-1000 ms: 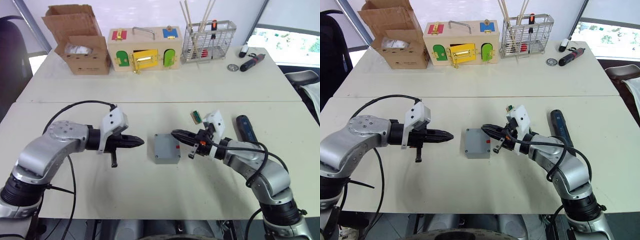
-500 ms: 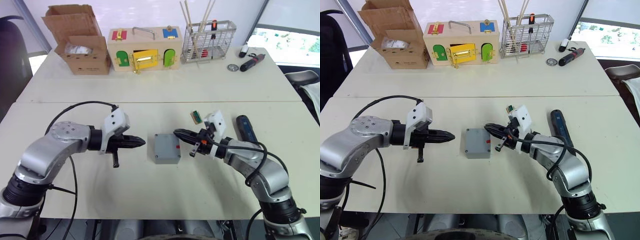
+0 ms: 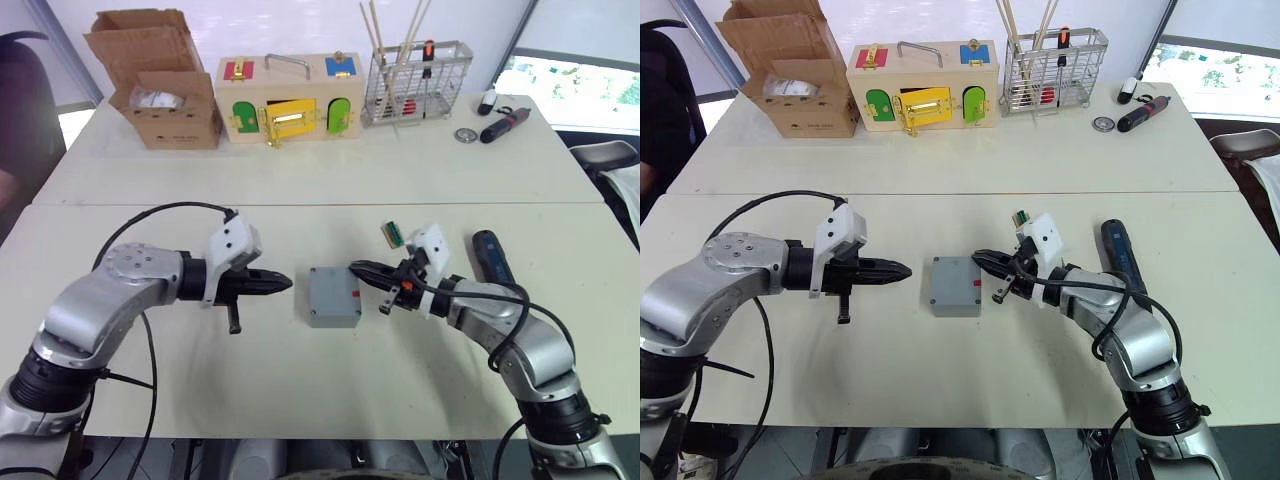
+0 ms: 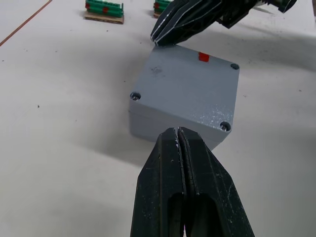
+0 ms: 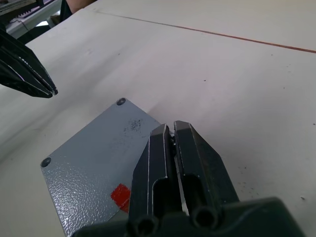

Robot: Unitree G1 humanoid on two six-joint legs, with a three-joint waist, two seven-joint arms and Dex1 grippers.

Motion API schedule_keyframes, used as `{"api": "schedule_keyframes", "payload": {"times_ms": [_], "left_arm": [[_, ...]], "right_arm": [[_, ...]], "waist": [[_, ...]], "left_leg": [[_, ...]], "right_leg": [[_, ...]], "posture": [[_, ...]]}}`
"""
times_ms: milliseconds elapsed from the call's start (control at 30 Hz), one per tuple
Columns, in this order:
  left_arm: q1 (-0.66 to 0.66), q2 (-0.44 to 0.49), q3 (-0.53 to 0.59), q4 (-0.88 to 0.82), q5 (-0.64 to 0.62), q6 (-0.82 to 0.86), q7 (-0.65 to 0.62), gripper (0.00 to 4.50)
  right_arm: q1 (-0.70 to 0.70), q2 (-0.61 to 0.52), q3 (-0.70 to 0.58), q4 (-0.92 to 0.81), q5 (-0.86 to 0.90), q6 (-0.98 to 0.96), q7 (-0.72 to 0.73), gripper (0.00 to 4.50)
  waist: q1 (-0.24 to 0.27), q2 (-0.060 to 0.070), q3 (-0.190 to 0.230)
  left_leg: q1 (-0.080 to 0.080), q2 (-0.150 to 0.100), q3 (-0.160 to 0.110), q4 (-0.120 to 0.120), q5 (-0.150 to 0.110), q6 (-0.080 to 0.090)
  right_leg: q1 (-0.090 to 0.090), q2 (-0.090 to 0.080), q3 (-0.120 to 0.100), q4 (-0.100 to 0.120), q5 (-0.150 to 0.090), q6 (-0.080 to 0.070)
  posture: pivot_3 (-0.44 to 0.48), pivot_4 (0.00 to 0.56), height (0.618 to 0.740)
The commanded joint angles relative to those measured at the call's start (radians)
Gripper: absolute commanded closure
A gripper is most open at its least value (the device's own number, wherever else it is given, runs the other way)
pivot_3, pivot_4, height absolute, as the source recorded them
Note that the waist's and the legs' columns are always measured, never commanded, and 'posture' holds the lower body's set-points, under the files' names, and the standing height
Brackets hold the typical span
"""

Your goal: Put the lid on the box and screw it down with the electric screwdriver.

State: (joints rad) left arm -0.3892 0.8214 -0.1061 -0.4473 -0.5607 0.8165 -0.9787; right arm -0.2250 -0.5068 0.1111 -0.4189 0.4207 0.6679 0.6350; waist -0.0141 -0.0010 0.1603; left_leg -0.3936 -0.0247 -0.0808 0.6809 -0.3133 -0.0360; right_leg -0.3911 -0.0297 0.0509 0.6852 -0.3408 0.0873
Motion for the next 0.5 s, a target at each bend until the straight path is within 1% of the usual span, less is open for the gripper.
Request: {"api": "schedule_keyframes", "payload": {"times_ms": [33,67,100,133,267,333,400,500], "left_arm": [[-0.013,0.0,-0.001,-0.021,0.003,-0.01,0.002,4.5],[-0.013,-0.001,-0.002,-0.02,0.003,-0.01,0.003,4.5],[-0.012,-0.002,-0.002,-0.021,0.004,-0.009,0.003,4.5],[-0.011,-0.003,-0.001,-0.021,0.004,-0.01,0.003,4.5],[-0.011,-0.006,0.0,-0.022,0.002,-0.01,0.002,4.5],[-0.015,-0.008,0.003,-0.02,-0.003,-0.01,-0.002,4.5],[-0.034,-0.016,0.011,-0.01,-0.015,-0.012,-0.012,4.5],[-0.08,-0.034,0.007,0.014,-0.027,-0.029,-0.043,4.5]], "right_arm": [[-0.021,0.005,0.0,-0.003,-0.01,-0.022,0.0,4.2],[-0.024,0.007,-0.001,-0.003,-0.011,-0.022,0.001,3.89],[-0.026,0.007,-0.003,-0.004,-0.009,-0.021,0.002,3.72],[-0.028,0.007,-0.005,-0.008,-0.006,-0.019,0.004,3.26],[-0.033,-0.002,-0.026,-0.034,0.012,-0.008,0.012,1.2],[-0.043,-0.009,-0.054,-0.057,0.031,0.004,0.01,0.53],[-0.072,-0.01,-0.138,-0.091,0.096,0.054,-0.015,0.03],[-0.132,-0.037,-0.299,-0.12,0.239,0.221,-0.079,0.03]], "waist": [[0.0,0.0,0.0],[0.0,0.0,0.0],[0.0,0.0,0.0],[0.0,0.0,0.0],[0.0,0.0,0.0],[0.0,0.0,0.0],[0.001,0.0,0.0],[0.003,0.0,0.0]], "left_leg": [[0.0,0.0,0.0,0.0,0.0,0.0],[0.0,0.0,0.0,0.0,0.0,0.0],[0.0,0.0,0.0,0.0,0.0,0.0],[0.0,0.0,0.0,0.0,0.0,0.0],[0.0,0.0,0.0,0.0,0.0,0.0],[0.0,0.0,0.0,0.0,0.0,0.0],[0.0,0.0,0.0,0.0,0.0,0.0],[0.0,0.0,0.0,0.0,0.0,0.0]], "right_leg": [[0.0,0.0,0.0,0.0,0.0,0.0],[0.0,0.0,0.0,0.0,0.0,0.0],[0.0,0.0,0.0,0.0,0.0,0.0],[0.0,0.0,0.0,0.0,0.0,0.0],[0.0,0.0,0.0,0.0,0.0,0.0],[0.0,0.0,0.0,0.0,0.0,0.0],[0.0,0.0,0.0,0.0,0.0,0.0],[0.0,0.0,0.0,0.0,0.0,0.0]], "posture": [[0.0,0.15,0.74],[0.0,0.15,0.74],[0.0,0.15,0.74],[0.0,0.15,0.74],[0.0,0.15,0.74],[0.0,0.15,0.74],[0.0,0.15,0.74],[0.0,0.15,0.74]]}}
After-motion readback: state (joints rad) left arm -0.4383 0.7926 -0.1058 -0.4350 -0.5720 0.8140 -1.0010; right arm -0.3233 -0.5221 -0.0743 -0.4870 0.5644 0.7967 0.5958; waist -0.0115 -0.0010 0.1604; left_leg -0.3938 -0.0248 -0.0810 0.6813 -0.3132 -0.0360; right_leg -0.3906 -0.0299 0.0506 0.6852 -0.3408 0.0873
